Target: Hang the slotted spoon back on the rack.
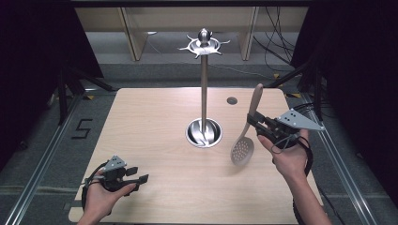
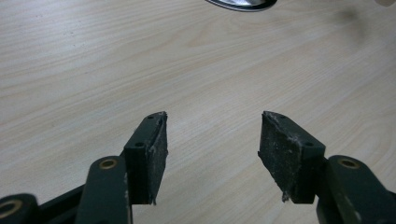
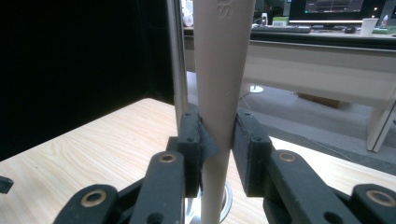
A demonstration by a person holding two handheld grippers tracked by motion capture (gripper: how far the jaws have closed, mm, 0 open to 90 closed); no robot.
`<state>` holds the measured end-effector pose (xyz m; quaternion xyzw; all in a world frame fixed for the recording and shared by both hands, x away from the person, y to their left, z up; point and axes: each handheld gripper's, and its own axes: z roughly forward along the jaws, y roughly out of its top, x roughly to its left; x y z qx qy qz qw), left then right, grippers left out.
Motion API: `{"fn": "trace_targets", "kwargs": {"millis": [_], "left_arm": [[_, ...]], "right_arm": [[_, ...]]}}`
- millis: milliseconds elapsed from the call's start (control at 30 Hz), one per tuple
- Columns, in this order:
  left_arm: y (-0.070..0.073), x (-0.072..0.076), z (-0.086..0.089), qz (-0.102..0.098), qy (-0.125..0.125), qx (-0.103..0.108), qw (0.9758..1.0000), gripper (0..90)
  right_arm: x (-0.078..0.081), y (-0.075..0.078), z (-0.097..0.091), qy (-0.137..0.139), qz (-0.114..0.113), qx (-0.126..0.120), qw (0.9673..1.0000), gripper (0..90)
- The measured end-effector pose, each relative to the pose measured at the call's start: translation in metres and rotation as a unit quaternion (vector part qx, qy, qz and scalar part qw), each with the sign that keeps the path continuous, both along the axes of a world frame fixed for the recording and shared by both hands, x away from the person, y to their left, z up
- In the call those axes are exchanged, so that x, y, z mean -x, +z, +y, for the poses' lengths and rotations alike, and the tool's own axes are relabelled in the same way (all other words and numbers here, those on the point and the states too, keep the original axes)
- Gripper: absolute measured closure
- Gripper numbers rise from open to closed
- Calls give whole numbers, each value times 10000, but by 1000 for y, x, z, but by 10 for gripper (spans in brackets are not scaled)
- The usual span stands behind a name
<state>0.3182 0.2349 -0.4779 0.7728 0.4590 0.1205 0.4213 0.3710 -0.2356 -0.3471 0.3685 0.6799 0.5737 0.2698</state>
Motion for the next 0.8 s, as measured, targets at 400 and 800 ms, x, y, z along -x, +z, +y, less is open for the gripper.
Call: {"fn": "trace_targets", "kwargs": {"millis": [400,800], "left_arm": [[0,0,0,-26,-16,10,10000,414],[1,-1,2,23,-74,-64,9999,414]], "right_arm": [[-7,10,12,-134,-4,77,9999,745],[-12,15,22,-102,-44,55,9999,745]]}}
